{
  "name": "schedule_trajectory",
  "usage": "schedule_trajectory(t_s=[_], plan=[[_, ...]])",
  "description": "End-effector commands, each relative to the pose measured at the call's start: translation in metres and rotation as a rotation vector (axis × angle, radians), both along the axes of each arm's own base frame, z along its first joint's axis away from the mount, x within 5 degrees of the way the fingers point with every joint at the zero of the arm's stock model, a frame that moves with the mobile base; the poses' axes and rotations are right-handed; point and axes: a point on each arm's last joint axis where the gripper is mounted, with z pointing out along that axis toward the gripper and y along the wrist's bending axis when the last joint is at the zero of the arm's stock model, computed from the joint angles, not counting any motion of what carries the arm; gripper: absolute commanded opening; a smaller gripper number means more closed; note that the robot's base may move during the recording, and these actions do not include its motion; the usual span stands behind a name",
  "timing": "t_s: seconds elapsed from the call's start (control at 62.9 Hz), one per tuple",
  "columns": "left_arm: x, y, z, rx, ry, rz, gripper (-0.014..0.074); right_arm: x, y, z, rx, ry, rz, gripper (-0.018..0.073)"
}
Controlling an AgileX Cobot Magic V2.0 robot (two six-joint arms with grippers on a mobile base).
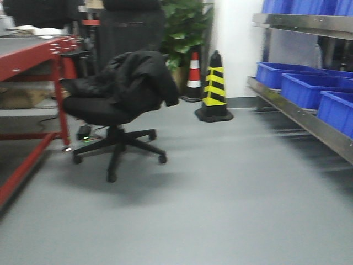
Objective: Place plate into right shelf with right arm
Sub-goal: 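Drive the base up to the metal shelf with blue bins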
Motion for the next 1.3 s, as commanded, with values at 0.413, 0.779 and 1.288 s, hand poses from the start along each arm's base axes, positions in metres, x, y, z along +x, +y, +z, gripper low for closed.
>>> schedule_trajectory(t_s=[0.413, 0.779, 1.288], plan=[[0.0000, 0.0002, 0.0054, -0.015, -0.082, 0.002, -0.0047, -0.0018, -0.0050, 0.0145, 0.056, -0.073, -0.036, 0.0067], [0.0000, 0.0002, 0.0054, -0.015, -0.082, 0.002, -0.0047, -0.0018, -0.0050, 0.0145, 0.056, -0.073, -0.036, 0.0067], [0.0000, 0.0002, 0.0054, -0.015, -0.082, 0.002, -0.0047, -0.0018, -0.0050, 0.0145, 0.056, -0.073, -0.036, 0.0067]])
